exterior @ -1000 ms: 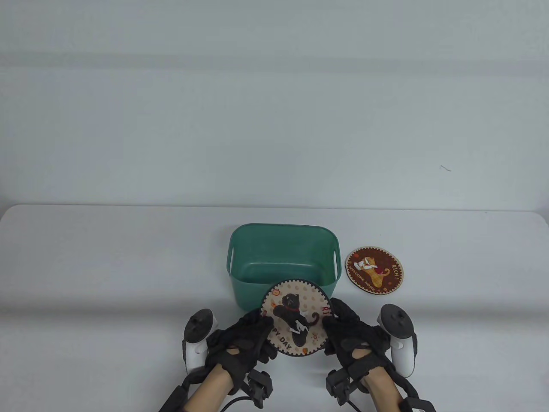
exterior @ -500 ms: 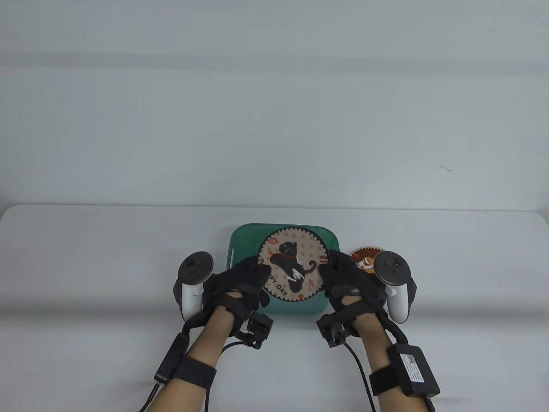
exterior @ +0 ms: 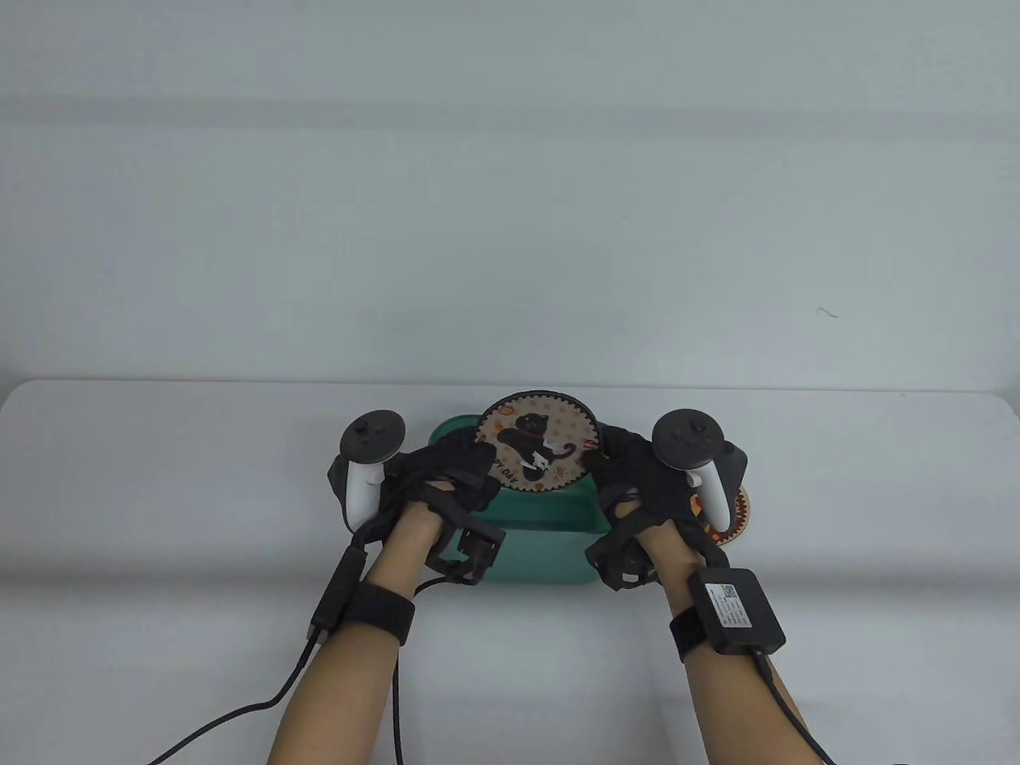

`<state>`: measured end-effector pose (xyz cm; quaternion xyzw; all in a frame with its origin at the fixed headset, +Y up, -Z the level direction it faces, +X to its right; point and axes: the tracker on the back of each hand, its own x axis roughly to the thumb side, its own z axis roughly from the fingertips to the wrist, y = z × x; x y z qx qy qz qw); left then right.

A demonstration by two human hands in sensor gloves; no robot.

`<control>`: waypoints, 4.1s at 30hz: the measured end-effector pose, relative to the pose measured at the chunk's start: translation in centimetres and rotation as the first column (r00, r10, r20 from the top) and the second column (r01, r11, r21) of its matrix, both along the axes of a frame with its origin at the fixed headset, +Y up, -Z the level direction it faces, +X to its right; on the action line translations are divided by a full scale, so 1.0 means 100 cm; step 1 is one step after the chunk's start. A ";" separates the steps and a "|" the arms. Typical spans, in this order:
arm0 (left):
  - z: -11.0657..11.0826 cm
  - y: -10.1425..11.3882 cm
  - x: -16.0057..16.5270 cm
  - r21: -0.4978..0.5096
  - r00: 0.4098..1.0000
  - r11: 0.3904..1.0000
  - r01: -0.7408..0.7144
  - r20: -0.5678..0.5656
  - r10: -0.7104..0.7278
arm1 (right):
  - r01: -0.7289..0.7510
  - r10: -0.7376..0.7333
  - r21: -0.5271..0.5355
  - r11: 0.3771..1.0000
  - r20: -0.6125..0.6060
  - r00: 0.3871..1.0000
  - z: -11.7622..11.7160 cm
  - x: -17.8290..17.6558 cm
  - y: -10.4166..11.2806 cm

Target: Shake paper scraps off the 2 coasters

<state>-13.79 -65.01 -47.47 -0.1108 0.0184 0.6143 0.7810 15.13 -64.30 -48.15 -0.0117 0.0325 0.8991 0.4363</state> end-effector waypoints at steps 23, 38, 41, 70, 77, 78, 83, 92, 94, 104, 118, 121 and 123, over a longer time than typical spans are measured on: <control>0.017 0.022 0.002 0.185 0.957 0.947 0.264 -0.169 -0.234 | 0.021 -0.030 0.127 0.992 0.068 0.997 0.134 0.056 -0.050; 0.015 0.041 0.022 0.164 0.891 0.881 0.444 -0.183 -0.416 | -0.051 0.047 0.093 0.994 0.044 0.998 0.139 0.062 -0.054; 0.009 0.039 0.030 0.099 0.894 0.889 0.448 -0.077 -0.442 | -0.043 0.039 0.090 0.995 0.045 0.998 0.138 0.064 -0.055; 0.010 0.048 0.026 0.134 0.844 0.833 0.536 -0.084 -0.530 | -0.078 0.077 0.046 0.996 0.010 0.997 0.134 0.061 -0.061; 0.011 0.042 0.011 0.195 0.938 0.921 0.338 -0.147 -0.313 | -0.212 0.213 0.354 0.911 0.036 0.976 0.118 0.028 -0.011; 0.011 0.042 0.009 0.200 0.941 0.924 0.326 -0.157 -0.298 | -0.226 0.235 0.369 0.902 0.021 0.972 0.114 0.022 -0.006; 0.014 0.043 0.007 0.227 0.951 0.925 0.306 -0.128 -0.283 | -0.370 0.426 0.385 0.845 -0.068 0.902 0.077 -0.036 0.031; 0.013 0.043 -0.002 0.239 0.978 0.949 0.207 -0.076 -0.195 | -0.623 0.640 0.148 0.768 -0.165 0.751 0.030 -0.082 0.025; 0.012 0.040 -0.005 0.234 0.971 0.943 0.235 -0.088 -0.220 | -0.688 0.699 0.126 0.715 -0.162 0.697 0.028 -0.081 0.021; 0.017 0.031 -0.024 0.248 0.979 0.950 0.190 -0.117 -0.165 | -0.655 0.671 0.145 0.742 -0.167 0.723 0.032 -0.075 0.015; 0.032 -0.014 -0.154 0.176 0.856 0.978 -0.111 -0.483 0.184 | -0.320 0.340 0.190 0.928 -0.082 0.937 0.134 -0.010 -0.007; 0.031 -0.039 -0.167 0.134 0.808 0.980 -0.148 -0.554 0.198 | -0.310 0.323 0.139 0.941 -0.089 0.942 0.146 -0.001 -0.021; 0.029 -0.056 -0.172 0.099 0.794 0.979 -0.181 -0.573 0.205 | -0.316 0.325 0.099 0.944 -0.093 0.941 0.148 0.004 -0.035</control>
